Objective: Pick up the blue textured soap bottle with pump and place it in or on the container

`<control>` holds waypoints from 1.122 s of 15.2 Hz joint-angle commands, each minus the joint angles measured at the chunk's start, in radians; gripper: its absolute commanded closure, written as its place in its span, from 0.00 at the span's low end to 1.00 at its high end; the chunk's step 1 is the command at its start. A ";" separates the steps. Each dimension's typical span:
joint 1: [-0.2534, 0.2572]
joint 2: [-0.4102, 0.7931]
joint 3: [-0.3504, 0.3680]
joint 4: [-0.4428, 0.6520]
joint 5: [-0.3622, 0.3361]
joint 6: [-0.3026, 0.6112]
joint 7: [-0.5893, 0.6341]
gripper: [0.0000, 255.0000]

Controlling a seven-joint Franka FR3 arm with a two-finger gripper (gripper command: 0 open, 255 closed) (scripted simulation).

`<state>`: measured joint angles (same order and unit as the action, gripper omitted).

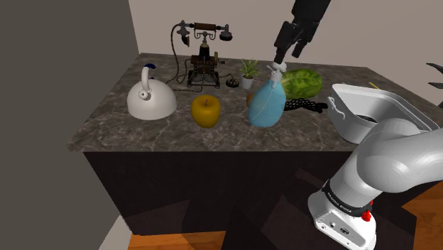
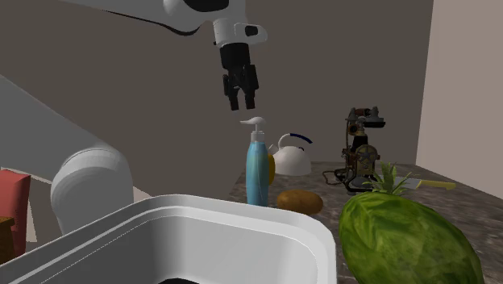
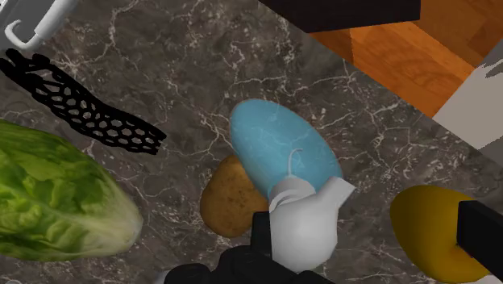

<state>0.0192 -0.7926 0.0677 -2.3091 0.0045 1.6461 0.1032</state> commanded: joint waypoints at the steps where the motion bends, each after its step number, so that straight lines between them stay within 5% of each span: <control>1: 0.000 0.000 0.000 0.000 0.000 0.000 0.000 0.00; 4: -0.006 -0.053 0.006 -0.116 -0.095 0.163 -0.065 0.00; 17: -0.010 -0.042 -0.002 -0.210 -0.102 0.268 -0.062 0.00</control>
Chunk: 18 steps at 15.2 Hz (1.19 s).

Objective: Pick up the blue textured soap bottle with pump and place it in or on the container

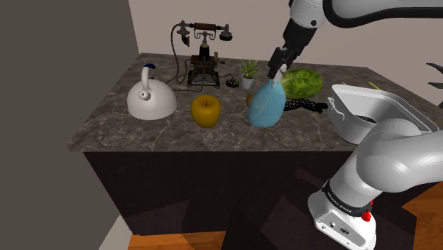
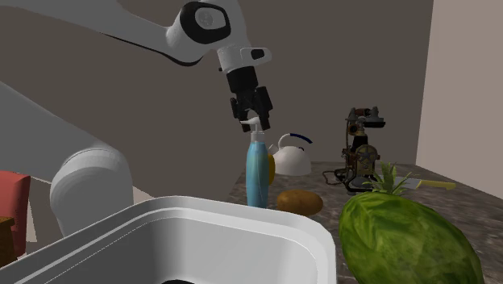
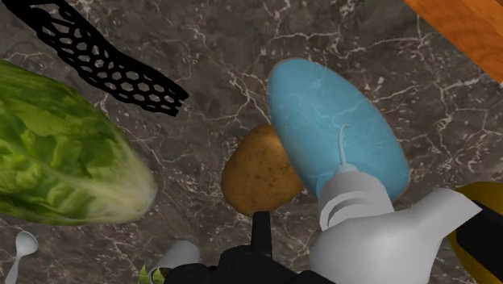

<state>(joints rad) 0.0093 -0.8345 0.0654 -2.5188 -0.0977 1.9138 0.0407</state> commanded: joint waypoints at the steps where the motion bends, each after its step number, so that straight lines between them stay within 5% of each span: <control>1: 0.000 0.000 0.000 0.000 0.000 0.000 0.000 0.00; 2: 0.000 0.000 0.000 0.000 0.000 0.000 0.000 0.00; 3: 0.000 0.000 0.000 0.000 0.000 0.000 0.000 1.00; 18: -0.001 0.014 -0.001 0.089 0.001 -0.074 -0.009 1.00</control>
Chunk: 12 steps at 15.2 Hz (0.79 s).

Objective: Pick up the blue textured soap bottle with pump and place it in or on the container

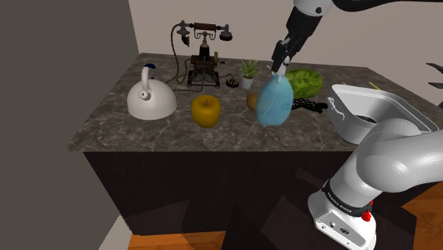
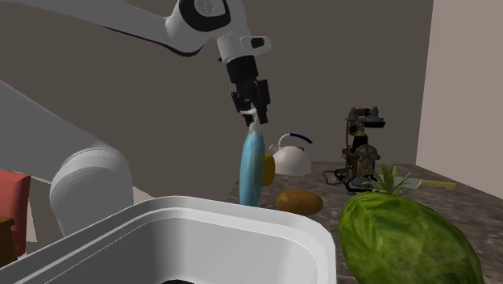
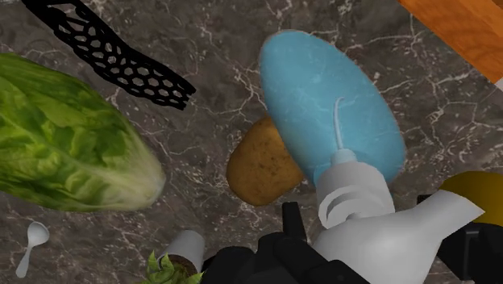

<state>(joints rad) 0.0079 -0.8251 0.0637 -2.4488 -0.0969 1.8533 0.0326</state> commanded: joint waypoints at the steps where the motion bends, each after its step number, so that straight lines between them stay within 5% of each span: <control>1: 0.000 0.008 0.001 0.034 0.001 -0.026 -0.002 1.00; 12: -0.005 0.054 0.001 0.212 0.002 -0.157 -0.018 1.00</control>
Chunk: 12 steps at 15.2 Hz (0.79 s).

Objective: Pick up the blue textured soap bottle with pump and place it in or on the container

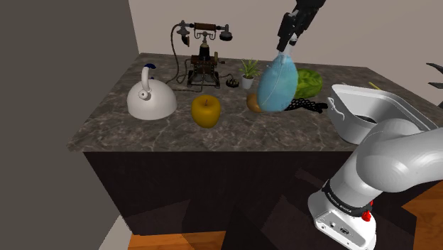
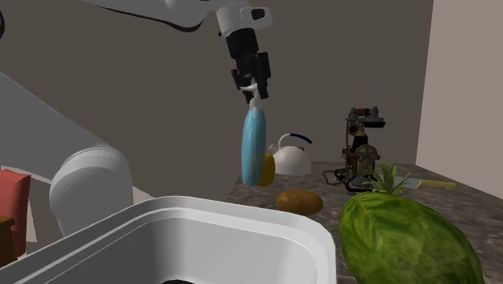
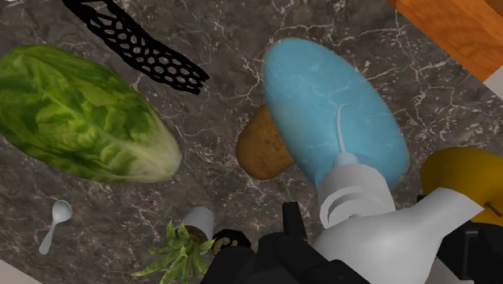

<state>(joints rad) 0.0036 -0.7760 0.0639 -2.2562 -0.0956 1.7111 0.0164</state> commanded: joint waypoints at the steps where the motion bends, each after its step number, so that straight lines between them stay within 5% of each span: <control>1: -0.001 0.010 0.000 0.036 0.000 -0.026 -0.003 1.00; 12: -0.007 0.078 0.002 0.236 -0.001 -0.157 -0.017 1.00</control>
<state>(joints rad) -0.0024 -0.7026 0.0665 -2.0404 -0.0961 1.5692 0.0016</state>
